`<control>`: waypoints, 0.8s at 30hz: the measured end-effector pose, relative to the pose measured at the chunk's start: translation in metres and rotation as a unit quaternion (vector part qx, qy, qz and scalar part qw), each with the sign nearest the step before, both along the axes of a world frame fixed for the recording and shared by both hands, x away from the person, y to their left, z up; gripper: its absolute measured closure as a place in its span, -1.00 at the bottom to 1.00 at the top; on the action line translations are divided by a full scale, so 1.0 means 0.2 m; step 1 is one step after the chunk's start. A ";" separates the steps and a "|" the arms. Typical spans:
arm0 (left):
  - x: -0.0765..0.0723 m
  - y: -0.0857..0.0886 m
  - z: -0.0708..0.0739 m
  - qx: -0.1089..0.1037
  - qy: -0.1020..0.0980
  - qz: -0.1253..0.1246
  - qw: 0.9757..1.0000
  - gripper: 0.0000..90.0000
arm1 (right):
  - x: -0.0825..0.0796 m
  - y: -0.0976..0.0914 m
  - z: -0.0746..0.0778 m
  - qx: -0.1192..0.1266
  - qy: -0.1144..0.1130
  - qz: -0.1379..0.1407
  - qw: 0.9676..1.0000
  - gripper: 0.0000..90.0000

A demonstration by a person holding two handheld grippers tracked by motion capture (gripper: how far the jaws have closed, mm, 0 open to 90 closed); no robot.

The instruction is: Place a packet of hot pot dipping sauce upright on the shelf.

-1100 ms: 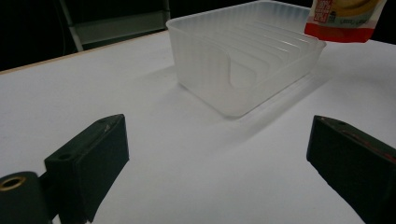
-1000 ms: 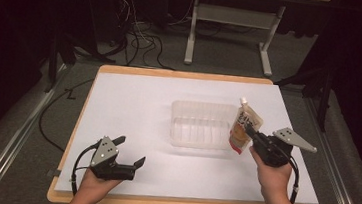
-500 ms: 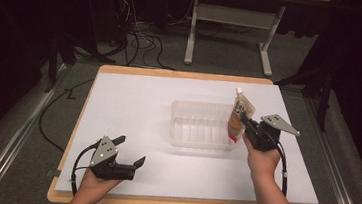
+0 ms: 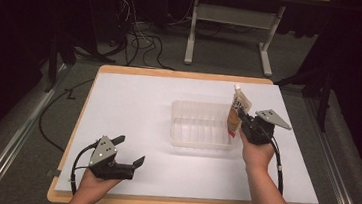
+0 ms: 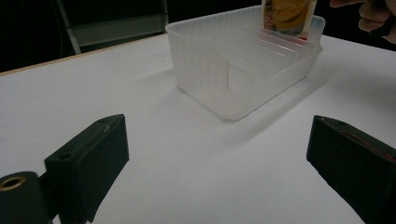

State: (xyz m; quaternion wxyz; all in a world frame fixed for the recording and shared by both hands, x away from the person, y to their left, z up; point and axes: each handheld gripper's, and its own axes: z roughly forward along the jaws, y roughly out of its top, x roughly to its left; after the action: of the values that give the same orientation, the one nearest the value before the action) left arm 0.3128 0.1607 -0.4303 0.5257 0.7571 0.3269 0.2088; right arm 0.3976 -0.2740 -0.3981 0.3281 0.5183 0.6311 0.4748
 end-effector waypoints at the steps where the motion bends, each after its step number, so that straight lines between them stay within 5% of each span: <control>1: 0.00 0.00 0.00 0.000 0.000 -0.001 1.000 -0.86 | 0.00 0.00 0.00 -0.002 0.002 -0.001 1.000 1.00; 13: 0.00 0.01 0.00 0.002 0.000 -0.001 1.000 -0.86 | -0.05 0.00 -0.14 -0.024 0.004 -0.003 1.000 1.00; 24: 0.00 -0.01 -0.01 0.010 0.004 -0.007 1.000 -0.86 | -0.13 -0.03 -0.17 -0.021 0.001 0.011 1.000 0.93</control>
State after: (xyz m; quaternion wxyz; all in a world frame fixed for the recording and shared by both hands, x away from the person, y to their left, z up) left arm 0.3120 0.1594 -0.4315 0.5185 0.7652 0.3217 0.2052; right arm 0.3716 -0.2802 -0.4322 0.3330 0.5044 0.6469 0.4650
